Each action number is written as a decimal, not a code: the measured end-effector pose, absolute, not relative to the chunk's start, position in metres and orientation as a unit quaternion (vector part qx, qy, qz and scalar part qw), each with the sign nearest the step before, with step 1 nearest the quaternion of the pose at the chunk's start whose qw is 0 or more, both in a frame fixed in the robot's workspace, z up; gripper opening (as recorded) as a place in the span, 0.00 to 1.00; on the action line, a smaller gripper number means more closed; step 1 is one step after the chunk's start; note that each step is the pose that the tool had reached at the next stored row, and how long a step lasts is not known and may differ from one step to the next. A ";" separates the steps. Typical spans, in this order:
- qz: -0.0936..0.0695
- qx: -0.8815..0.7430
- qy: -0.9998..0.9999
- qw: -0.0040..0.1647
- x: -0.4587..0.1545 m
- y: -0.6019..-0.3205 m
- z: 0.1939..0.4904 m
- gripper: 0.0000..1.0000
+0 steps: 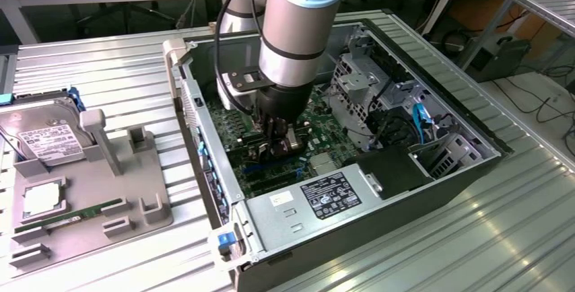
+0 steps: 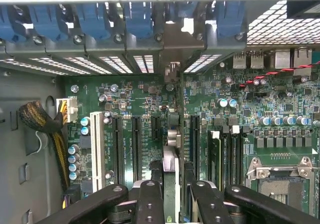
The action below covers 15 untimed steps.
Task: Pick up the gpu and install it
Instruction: 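Insert the gpu into the slot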
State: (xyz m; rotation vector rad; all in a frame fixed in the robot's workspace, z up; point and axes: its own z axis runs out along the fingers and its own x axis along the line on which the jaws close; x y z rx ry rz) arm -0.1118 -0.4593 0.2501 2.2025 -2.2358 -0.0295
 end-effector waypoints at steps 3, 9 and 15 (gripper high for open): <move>-0.009 0.702 -0.712 0.003 -0.112 -0.460 0.251 0.33; -0.009 0.702 -0.712 0.003 -0.112 -0.460 0.264 0.40; -0.009 0.702 -0.712 0.003 -0.112 -0.460 0.279 0.38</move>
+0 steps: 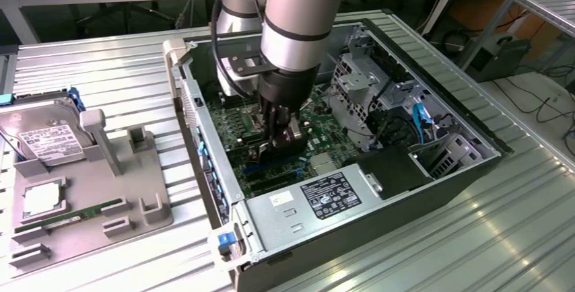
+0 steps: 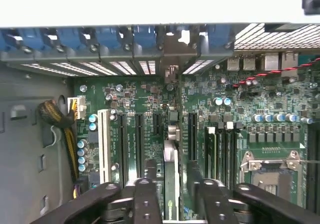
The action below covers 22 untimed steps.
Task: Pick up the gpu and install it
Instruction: 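Insert the gpu into the slot, then press down on the gpu until it lock into place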
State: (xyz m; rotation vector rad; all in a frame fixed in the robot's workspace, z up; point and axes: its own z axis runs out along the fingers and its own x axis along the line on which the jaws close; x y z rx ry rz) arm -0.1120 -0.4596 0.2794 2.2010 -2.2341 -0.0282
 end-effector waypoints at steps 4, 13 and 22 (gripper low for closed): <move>-0.009 0.702 -0.712 0.003 -0.112 -0.460 0.283 0.13; -0.009 0.702 -0.712 0.003 -0.112 -0.459 0.289 0.11; -0.009 0.702 -0.712 0.003 -0.112 -0.459 0.289 0.11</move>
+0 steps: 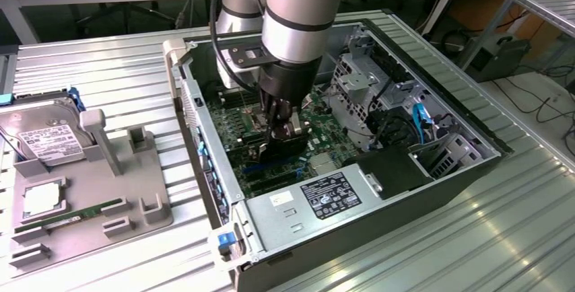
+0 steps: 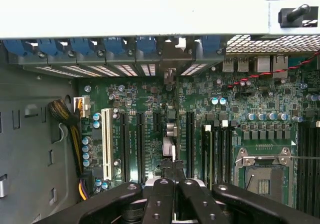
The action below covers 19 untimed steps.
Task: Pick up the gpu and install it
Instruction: 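Press down on the gpu until it lock into place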
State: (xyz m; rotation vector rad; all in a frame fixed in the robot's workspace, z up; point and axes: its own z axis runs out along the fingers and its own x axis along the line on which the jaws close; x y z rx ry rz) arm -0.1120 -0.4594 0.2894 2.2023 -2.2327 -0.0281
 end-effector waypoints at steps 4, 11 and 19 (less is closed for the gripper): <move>-0.009 0.702 -0.712 0.003 -0.113 -0.454 0.289 0.11; -0.004 0.702 -0.712 0.001 -0.118 -0.449 0.286 0.11; -0.001 0.702 -0.712 -0.001 -0.121 -0.449 0.278 0.11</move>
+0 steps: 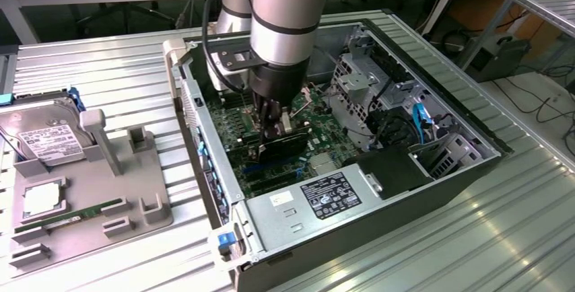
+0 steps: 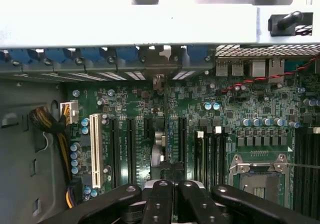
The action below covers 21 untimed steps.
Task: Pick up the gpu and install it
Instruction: 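Press down on the gpu until it lock into place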
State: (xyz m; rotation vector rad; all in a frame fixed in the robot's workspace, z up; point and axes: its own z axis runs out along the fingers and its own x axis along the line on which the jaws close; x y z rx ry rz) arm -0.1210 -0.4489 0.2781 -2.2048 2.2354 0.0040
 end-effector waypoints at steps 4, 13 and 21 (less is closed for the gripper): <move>0.001 -0.702 0.712 0.002 -0.122 -0.449 0.277 0.11; 0.001 -0.702 0.712 0.002 -0.121 -0.449 0.293 0.11; 0.001 -0.702 0.712 0.002 -0.120 -0.449 0.294 0.17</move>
